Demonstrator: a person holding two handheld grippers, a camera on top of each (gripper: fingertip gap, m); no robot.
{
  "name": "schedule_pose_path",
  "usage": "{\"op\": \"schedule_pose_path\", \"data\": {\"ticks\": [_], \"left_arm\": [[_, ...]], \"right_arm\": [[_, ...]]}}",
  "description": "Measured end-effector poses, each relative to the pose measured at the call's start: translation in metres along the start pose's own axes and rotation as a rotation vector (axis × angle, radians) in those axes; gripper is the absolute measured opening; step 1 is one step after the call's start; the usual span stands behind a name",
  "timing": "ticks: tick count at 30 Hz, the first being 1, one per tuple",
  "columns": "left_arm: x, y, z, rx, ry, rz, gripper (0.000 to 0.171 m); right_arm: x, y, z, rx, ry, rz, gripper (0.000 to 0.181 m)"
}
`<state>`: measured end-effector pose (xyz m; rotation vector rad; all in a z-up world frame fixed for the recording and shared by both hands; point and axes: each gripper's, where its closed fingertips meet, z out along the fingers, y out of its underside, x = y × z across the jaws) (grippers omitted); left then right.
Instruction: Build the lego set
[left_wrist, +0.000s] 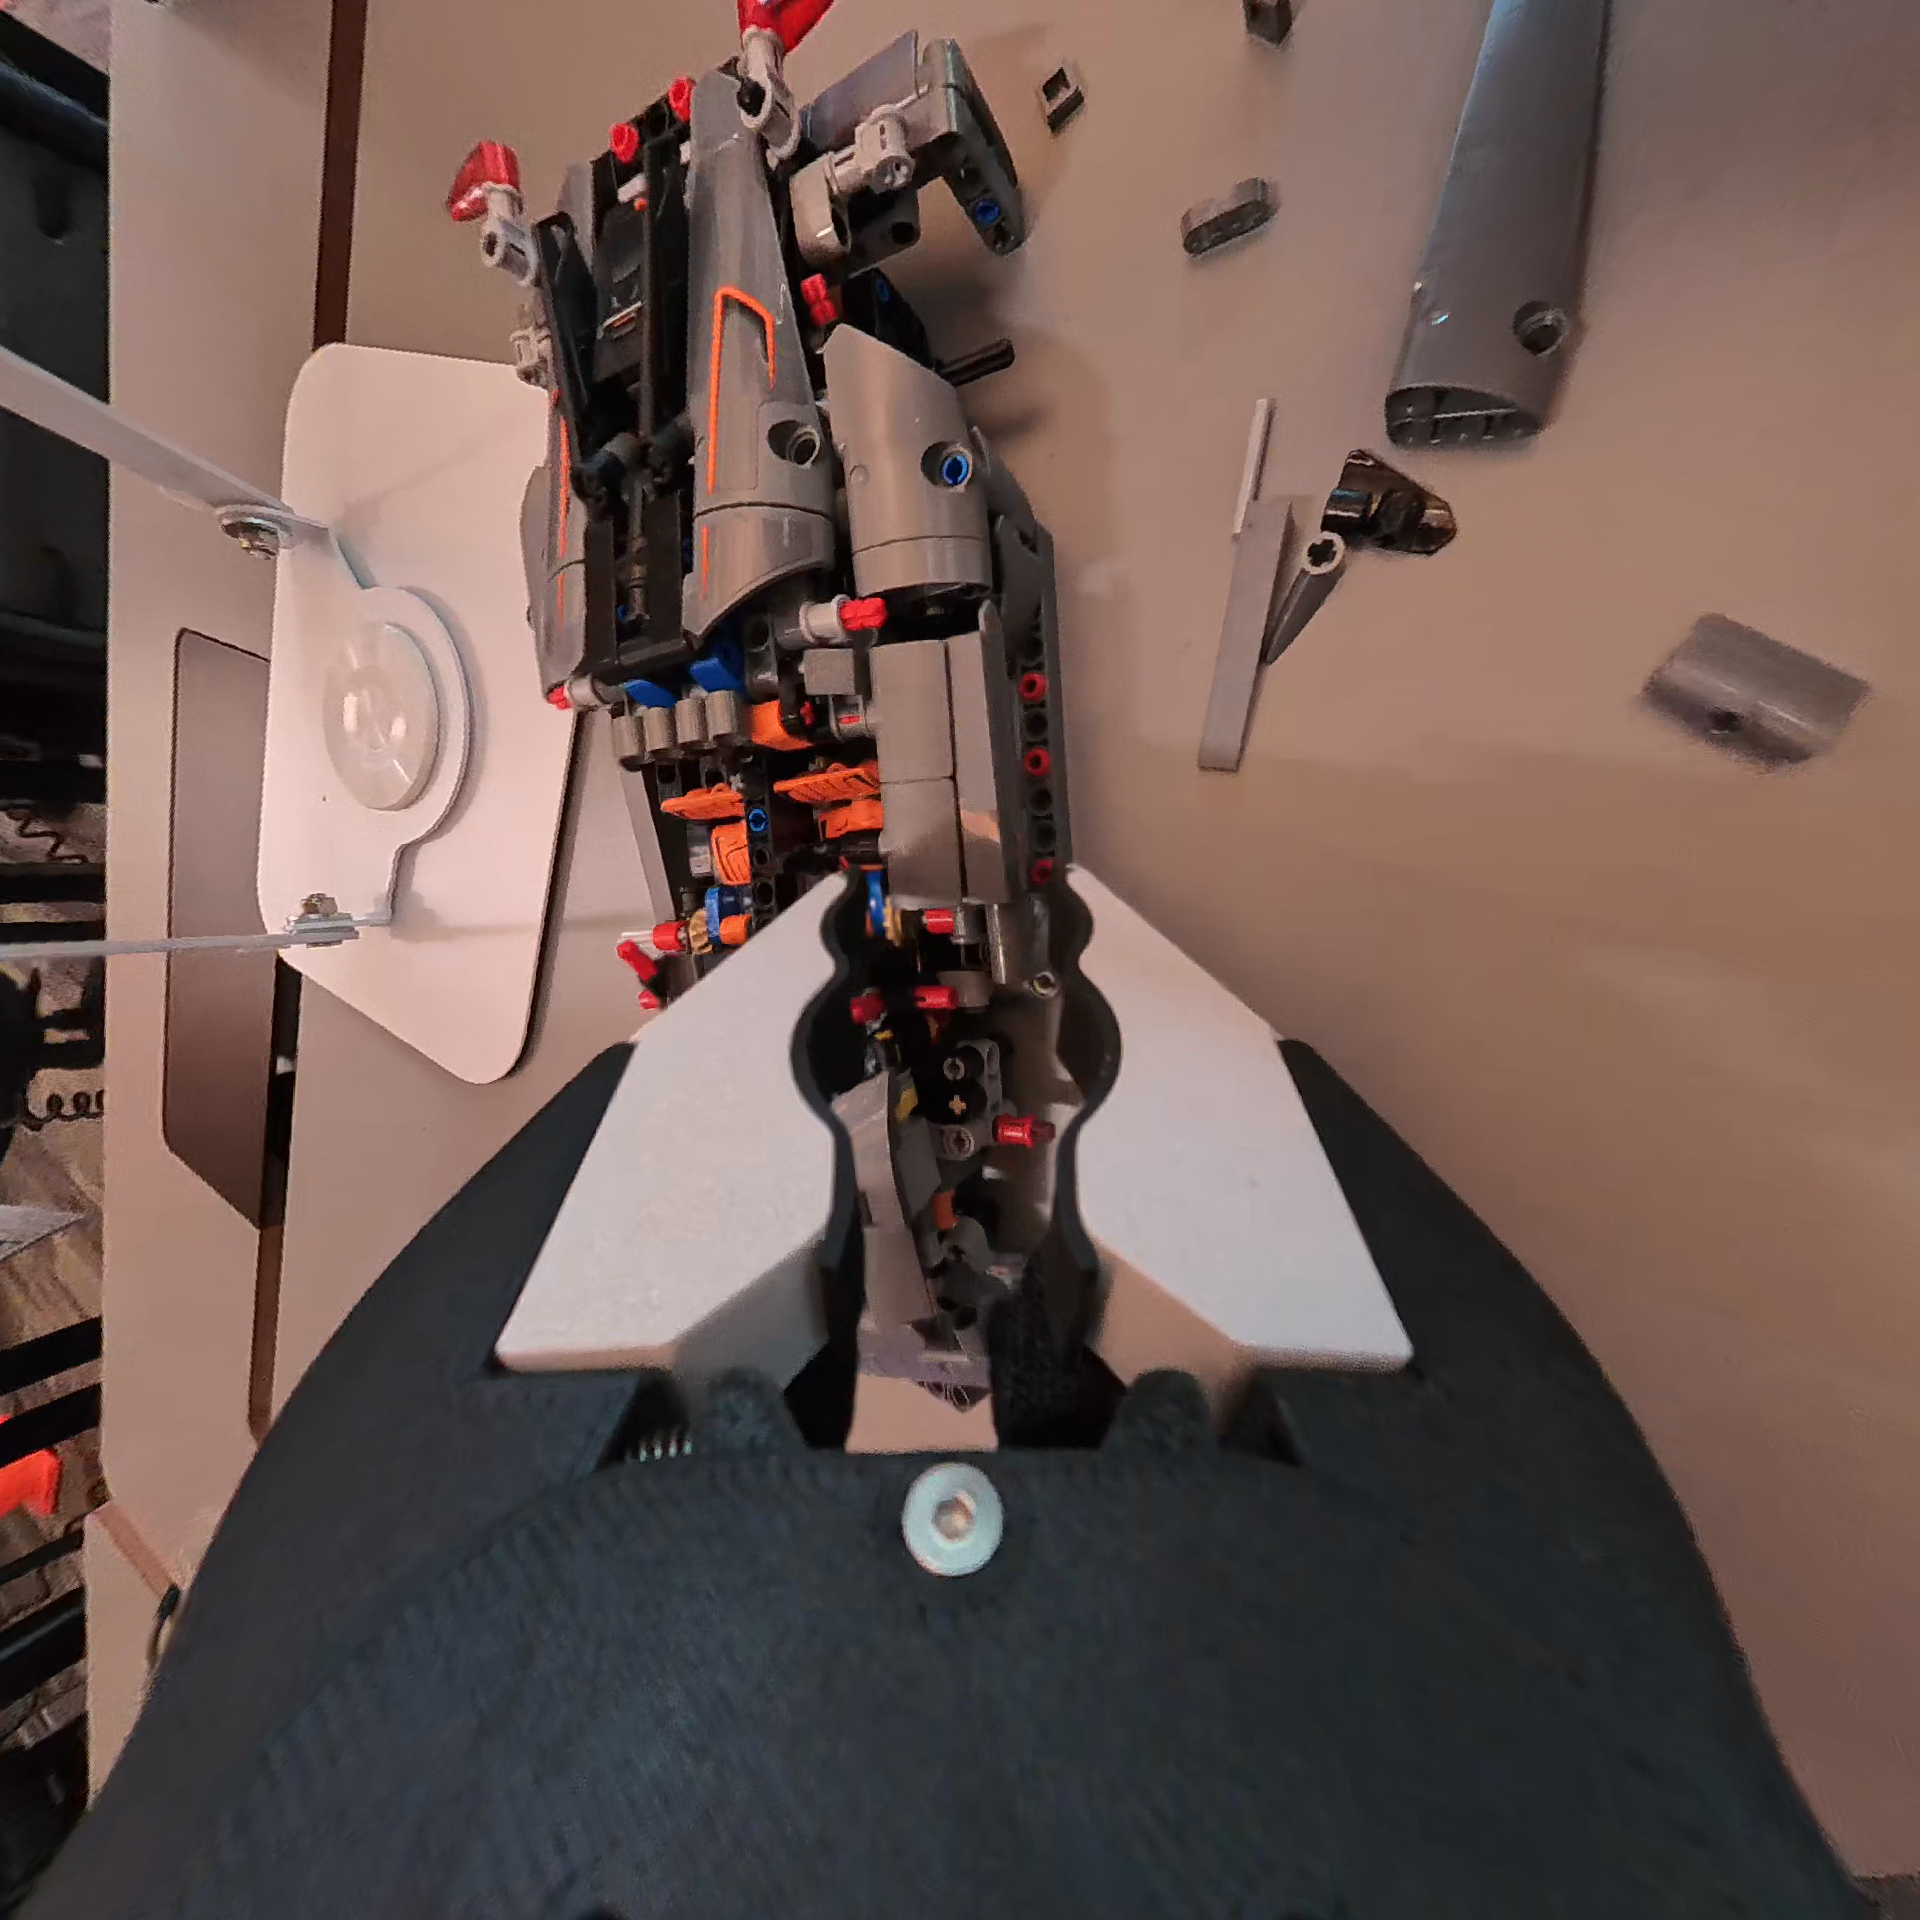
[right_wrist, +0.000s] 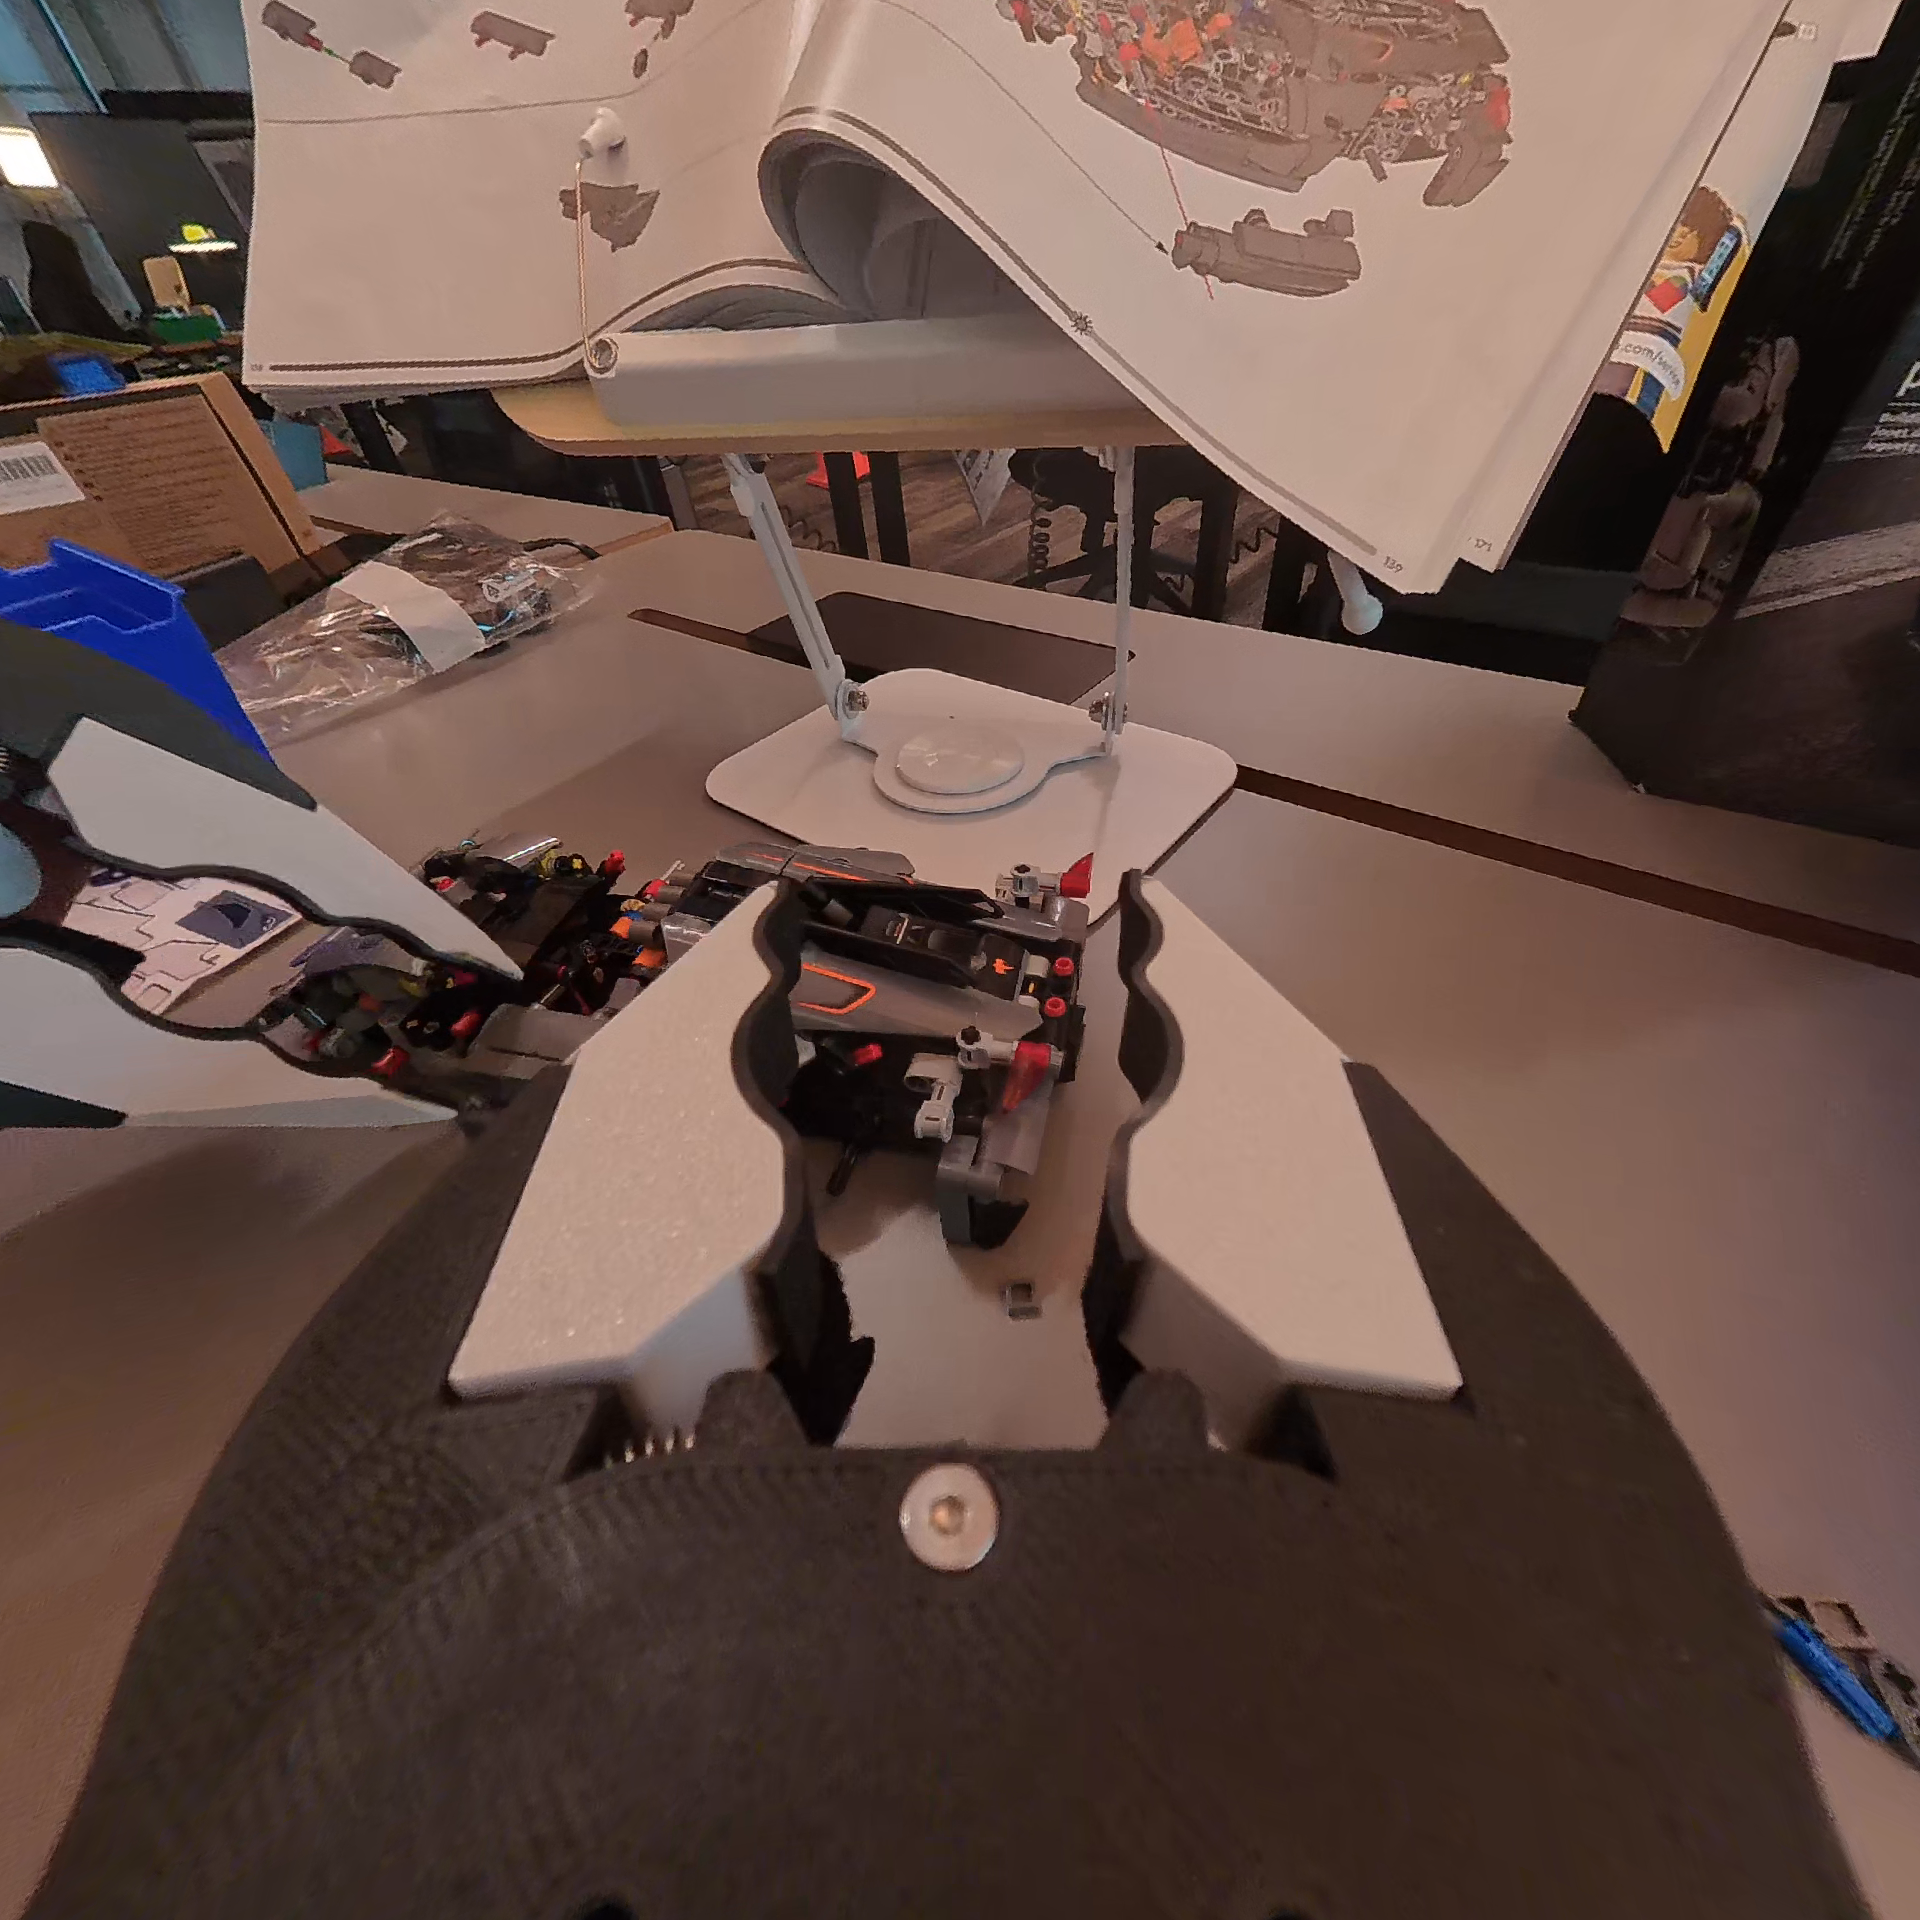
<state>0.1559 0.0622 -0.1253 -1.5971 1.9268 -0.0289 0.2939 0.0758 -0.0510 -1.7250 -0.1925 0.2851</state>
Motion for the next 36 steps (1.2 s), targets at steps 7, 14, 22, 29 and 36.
{"op": "schedule_pose_path", "data": {"ticks": [7, 14, 22, 29, 36], "left_arm": [[-0.027, 0.017, -0.029, 0.075, -0.062, -0.078, 0.045], [-0.06, 0.065, -0.027, 0.096, -0.028, -0.325, 0.044], [-0.063, 0.077, -0.002, 0.183, 0.12, -0.488, 0.045], [-0.057, 0.073, 0.002, 0.288, 0.258, -0.601, 0.031], [-0.043, 0.069, -0.003, 0.303, 0.329, -0.631, 0.028]], "right_arm": [[-0.031, -0.001, 0.002, -0.007, -0.137, -0.075, 0.045], [-0.094, 0.034, 0.003, -0.19, -0.425, -0.234, 0.023], [-0.112, 0.068, 0.017, -0.299, -0.416, -0.44, 0.039], [-0.108, 0.079, 0.024, -0.34, -0.393, -0.454, 0.031], [-0.097, 0.076, 0.026, -0.341, -0.348, -0.43, 0.02]]}}
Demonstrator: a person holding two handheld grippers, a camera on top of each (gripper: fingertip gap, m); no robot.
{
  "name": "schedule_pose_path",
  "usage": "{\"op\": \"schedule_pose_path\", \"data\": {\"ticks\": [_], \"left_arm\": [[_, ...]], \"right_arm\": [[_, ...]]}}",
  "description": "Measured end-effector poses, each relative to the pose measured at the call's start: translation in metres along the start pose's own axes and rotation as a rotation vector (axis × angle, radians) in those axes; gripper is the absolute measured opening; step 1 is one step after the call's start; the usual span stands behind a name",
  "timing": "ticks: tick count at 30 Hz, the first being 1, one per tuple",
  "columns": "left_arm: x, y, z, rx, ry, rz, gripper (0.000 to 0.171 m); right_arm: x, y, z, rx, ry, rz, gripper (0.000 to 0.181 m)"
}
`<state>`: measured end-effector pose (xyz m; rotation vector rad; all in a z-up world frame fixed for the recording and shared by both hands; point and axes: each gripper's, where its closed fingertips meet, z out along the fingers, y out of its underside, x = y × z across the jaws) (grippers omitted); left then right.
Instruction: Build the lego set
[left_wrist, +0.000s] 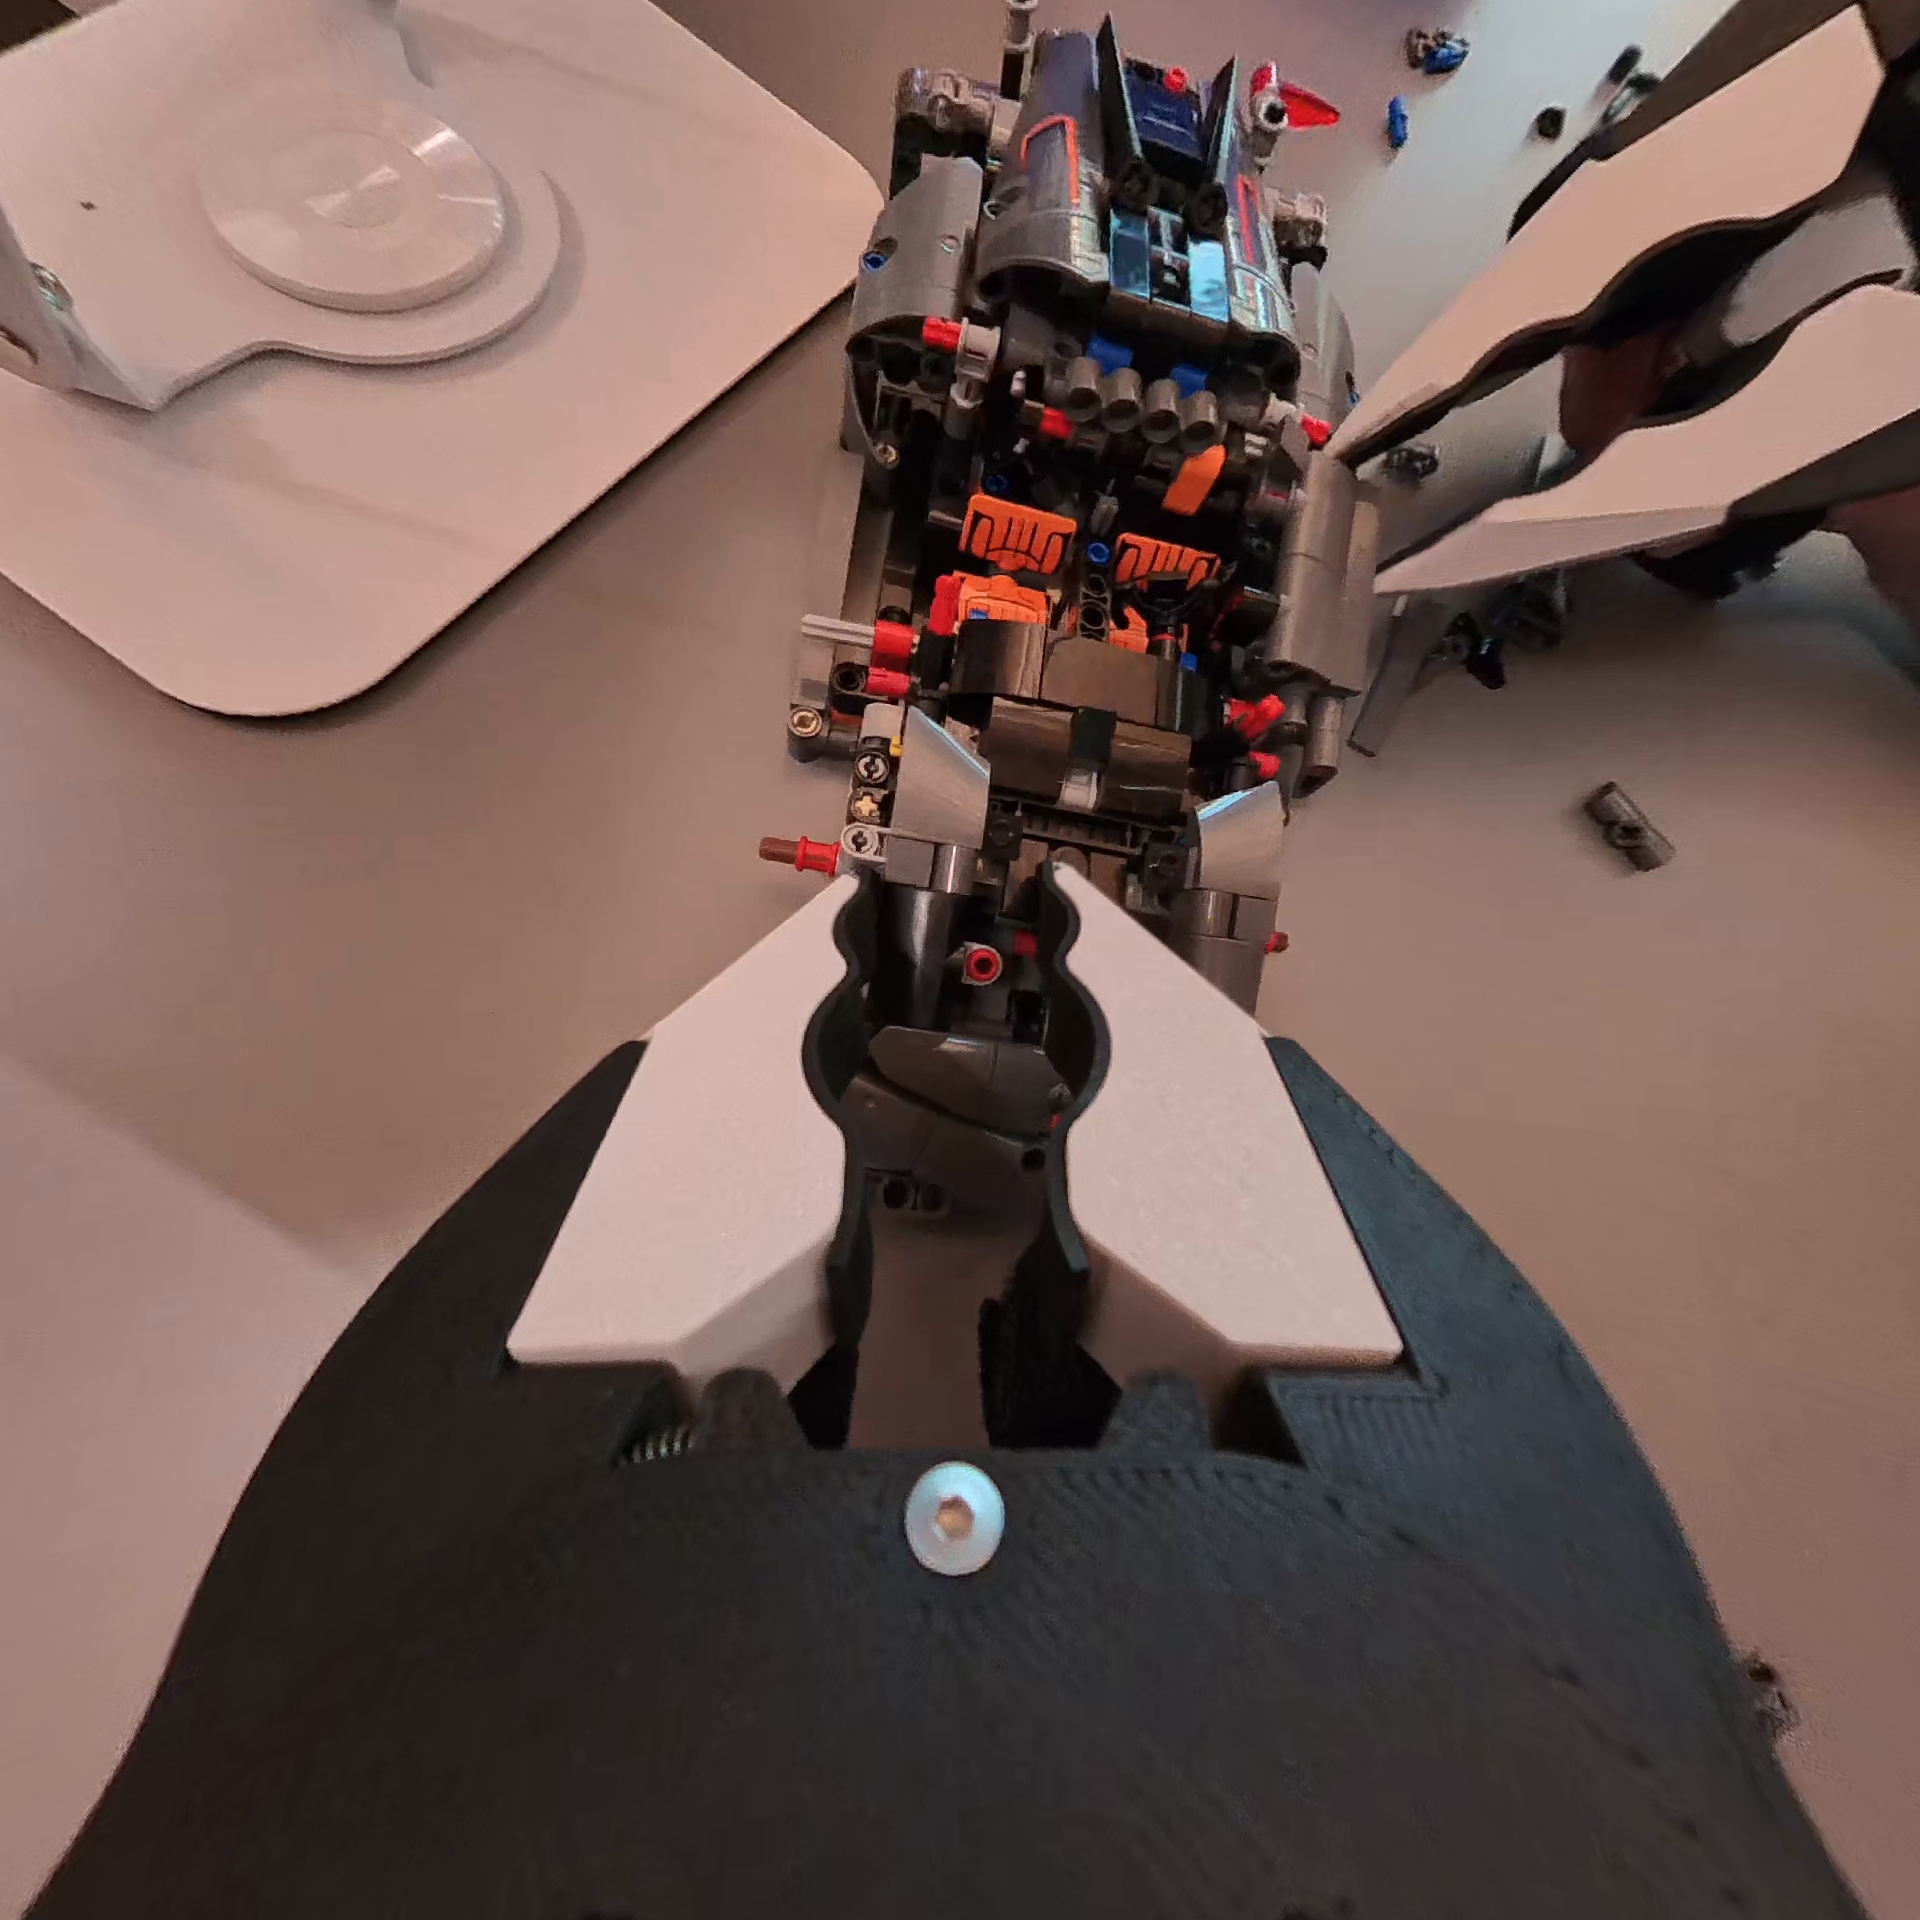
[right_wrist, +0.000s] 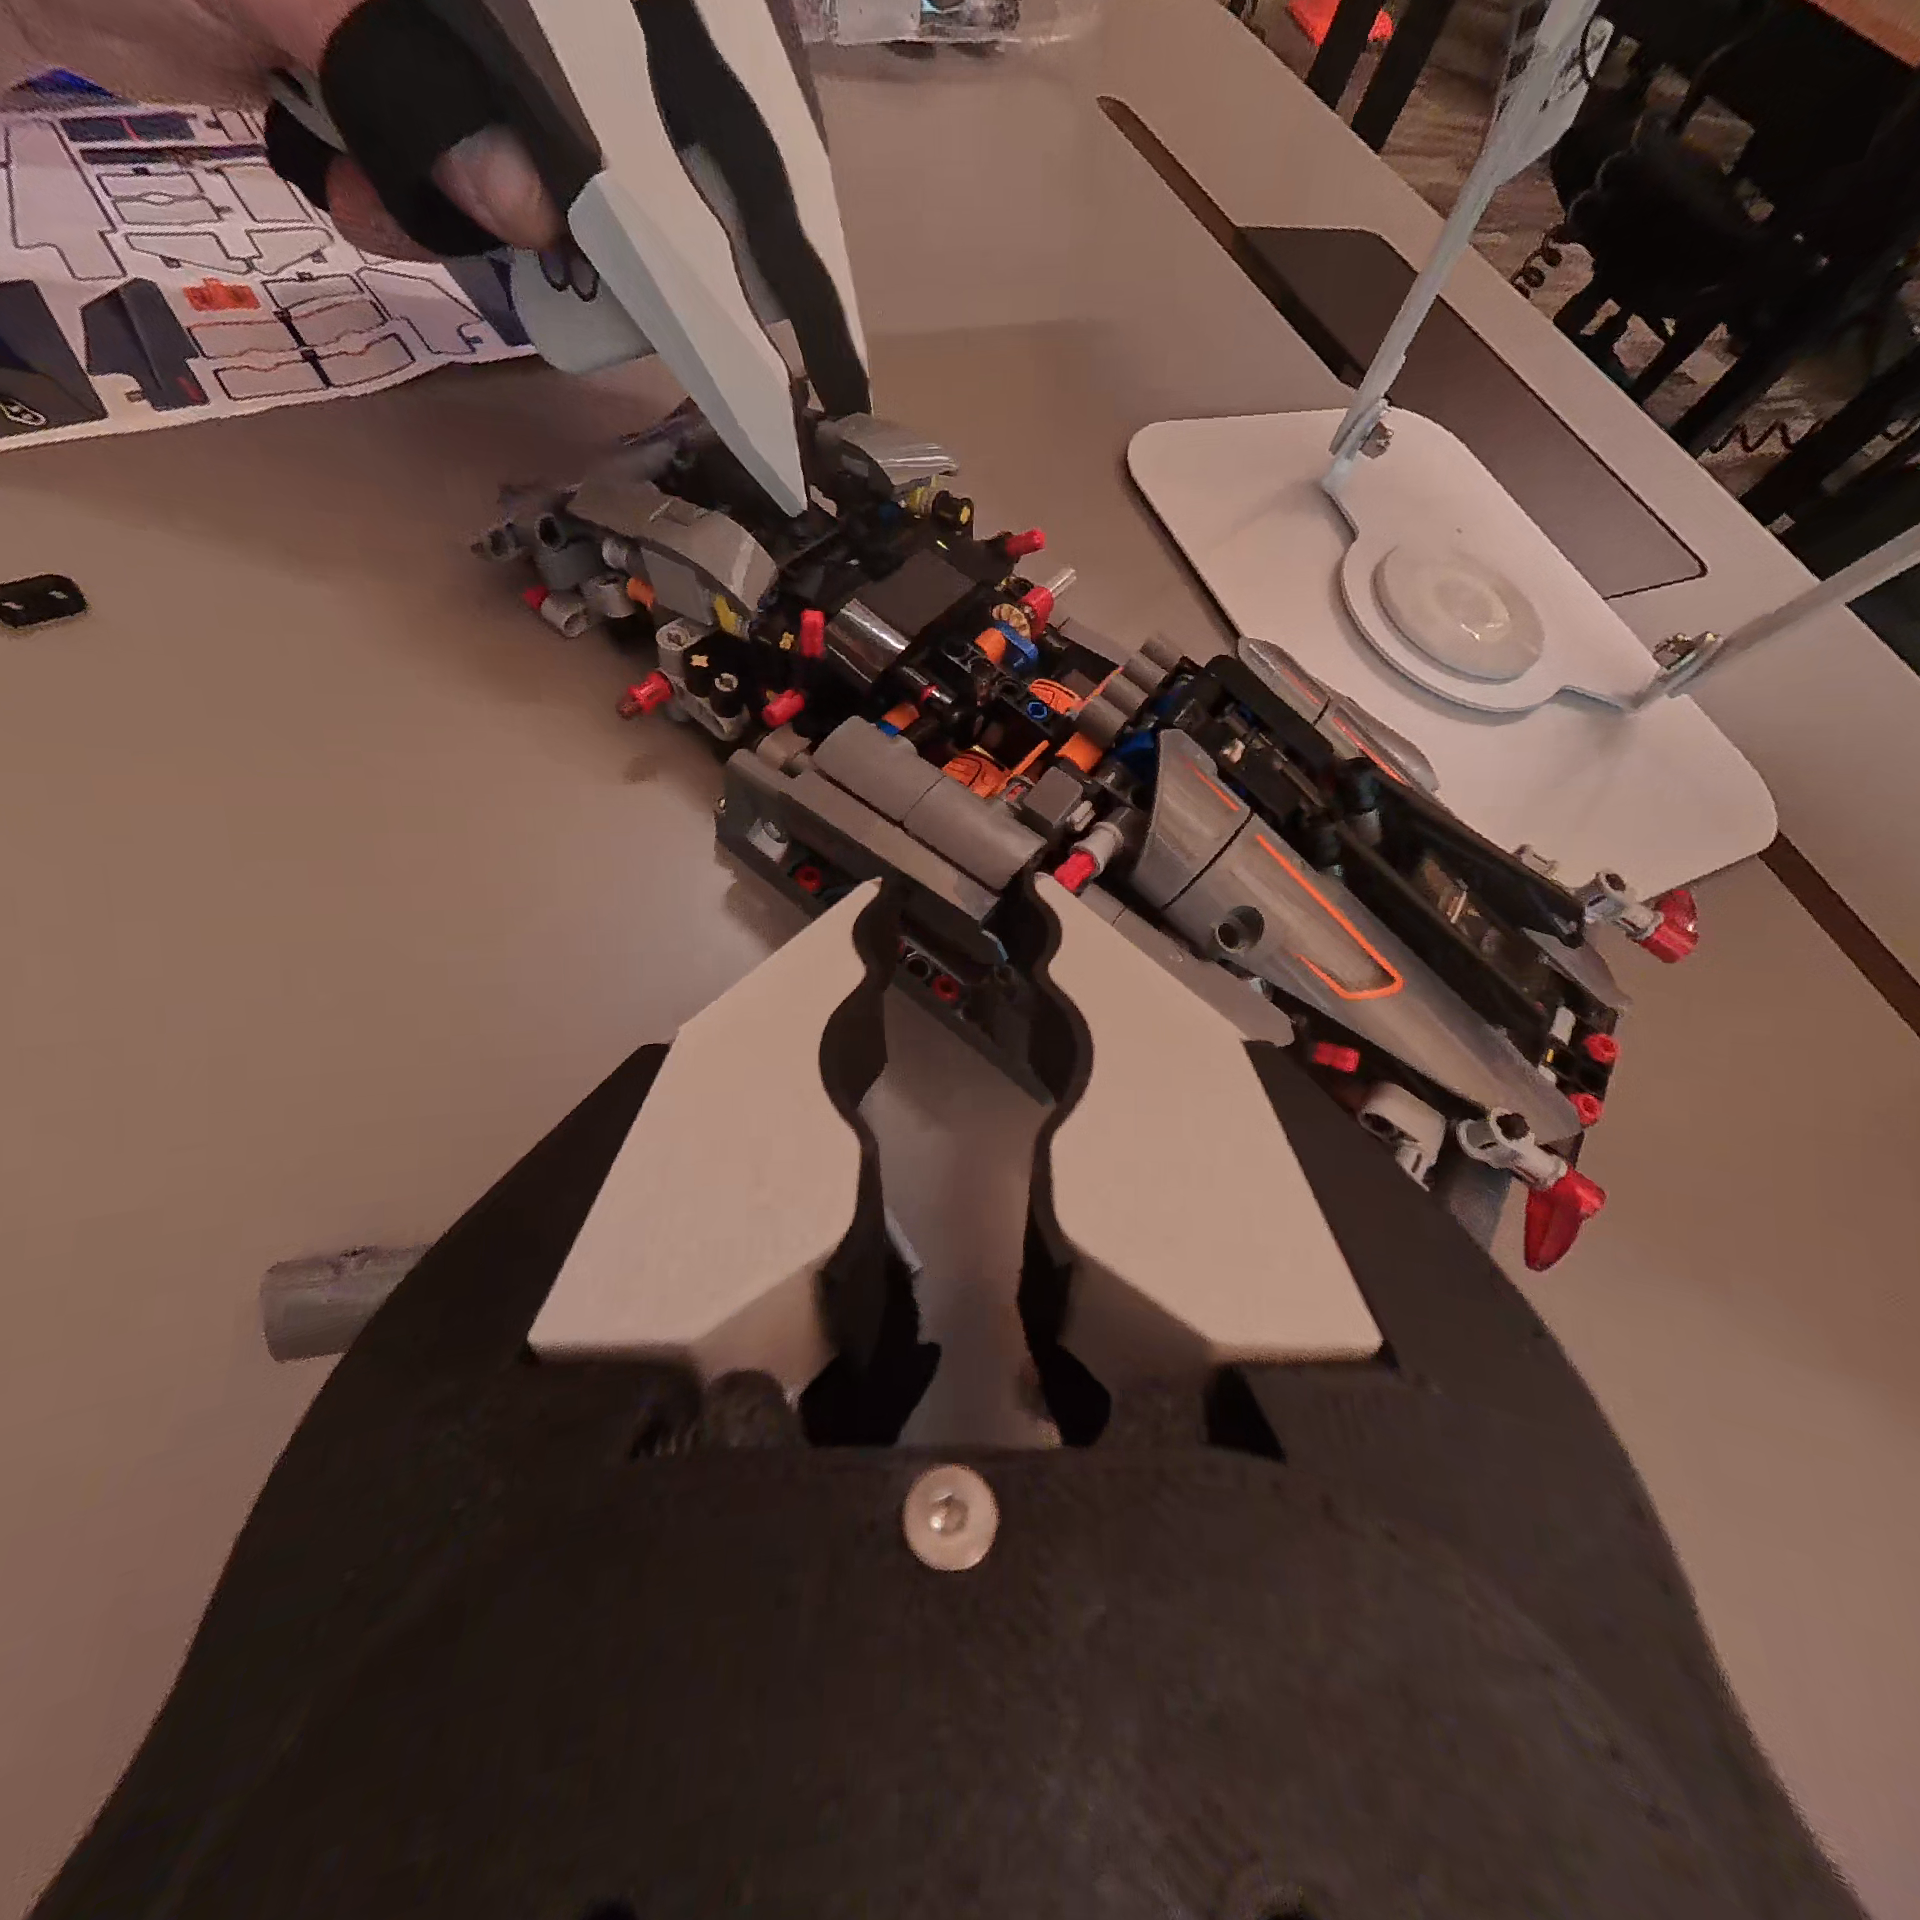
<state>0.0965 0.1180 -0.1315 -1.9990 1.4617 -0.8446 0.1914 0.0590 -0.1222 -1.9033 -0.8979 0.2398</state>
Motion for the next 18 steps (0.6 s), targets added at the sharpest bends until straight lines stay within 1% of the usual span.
{"op": "schedule_pose_path", "data": {"ticks": [3, 5, 10, 11, 13, 18], "left_arm": [[0.004, 0.0, 0.001, -0.01, -0.031, 0.027, 0.027], [0.008, 0.0, 0.002, -0.009, -0.028, 0.027, 0.027], [0.024, 0.002, 0.004, -0.014, 0.043, -0.002, 0.027], [0.026, 0.003, 0.005, -0.019, 0.048, 0.005, 0.023], [0.032, 0.003, 0.007, -0.015, 0.07, -0.003, 0.023], [0.05, 0.006, 0.01, -0.036, 0.128, 0.032, 0.02]], "right_arm": [[0.002, 0.002, -0.002, -0.005, 0.0, 0.002, 0.02], [0.004, 0.003, -0.004, -0.006, -0.005, 0.006, 0.02], [0.004, 0.01, -0.014, -0.024, -0.045, 0.019, 0.02], [0.004, 0.012, -0.016, -0.03, -0.056, 0.028, 0.02], [0.004, 0.016, -0.02, -0.047, -0.072, 0.039, 0.02], [0.006, 0.025, -0.031, -0.081, -0.103, 0.085, 0.02]]}}
